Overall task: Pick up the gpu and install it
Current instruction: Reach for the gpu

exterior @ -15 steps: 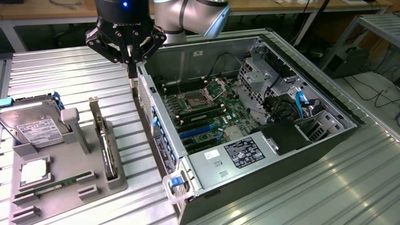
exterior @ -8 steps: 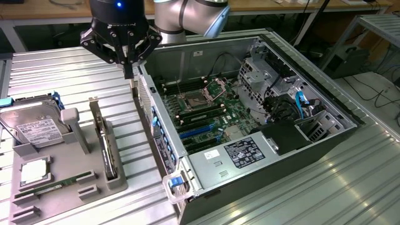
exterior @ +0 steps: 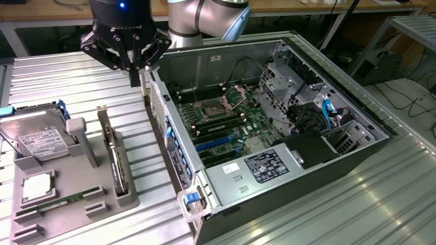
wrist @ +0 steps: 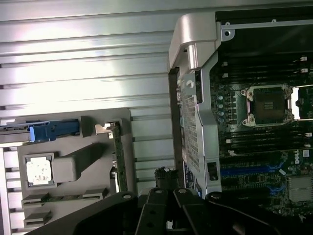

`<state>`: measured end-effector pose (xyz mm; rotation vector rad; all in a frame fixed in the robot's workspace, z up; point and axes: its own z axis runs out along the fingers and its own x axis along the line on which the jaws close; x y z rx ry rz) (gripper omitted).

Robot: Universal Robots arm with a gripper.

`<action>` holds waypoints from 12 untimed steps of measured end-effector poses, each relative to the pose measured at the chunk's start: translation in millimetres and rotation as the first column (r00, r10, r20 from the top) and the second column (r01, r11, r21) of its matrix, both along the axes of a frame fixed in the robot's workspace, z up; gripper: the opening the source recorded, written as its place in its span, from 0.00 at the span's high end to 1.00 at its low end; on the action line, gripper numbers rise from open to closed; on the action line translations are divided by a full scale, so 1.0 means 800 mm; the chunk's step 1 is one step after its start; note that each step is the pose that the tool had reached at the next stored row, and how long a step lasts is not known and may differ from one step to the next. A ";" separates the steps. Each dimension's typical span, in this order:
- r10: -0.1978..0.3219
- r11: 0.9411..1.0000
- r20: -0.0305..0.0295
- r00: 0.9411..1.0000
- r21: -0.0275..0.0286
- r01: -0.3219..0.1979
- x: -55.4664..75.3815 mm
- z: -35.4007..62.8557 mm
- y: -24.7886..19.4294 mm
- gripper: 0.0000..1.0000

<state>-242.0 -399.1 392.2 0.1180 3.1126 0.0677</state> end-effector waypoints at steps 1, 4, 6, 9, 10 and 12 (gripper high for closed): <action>0.000 1.000 0.000 1.000 0.000 0.000 -0.001 0.000 0.0000 0.89; 0.000 1.000 0.000 1.000 0.000 0.000 -0.003 0.000 0.0000 0.89; 0.000 1.000 0.000 1.000 0.000 0.000 -0.005 0.000 0.0000 0.89; 0.000 1.000 0.000 1.000 0.000 0.000 -0.009 0.000 -0.0001 0.89; 0.000 1.000 0.000 1.000 0.000 0.000 -0.010 0.000 -0.0001 0.89; 0.000 1.000 0.000 1.000 0.000 0.000 -0.011 0.000 -0.0001 0.89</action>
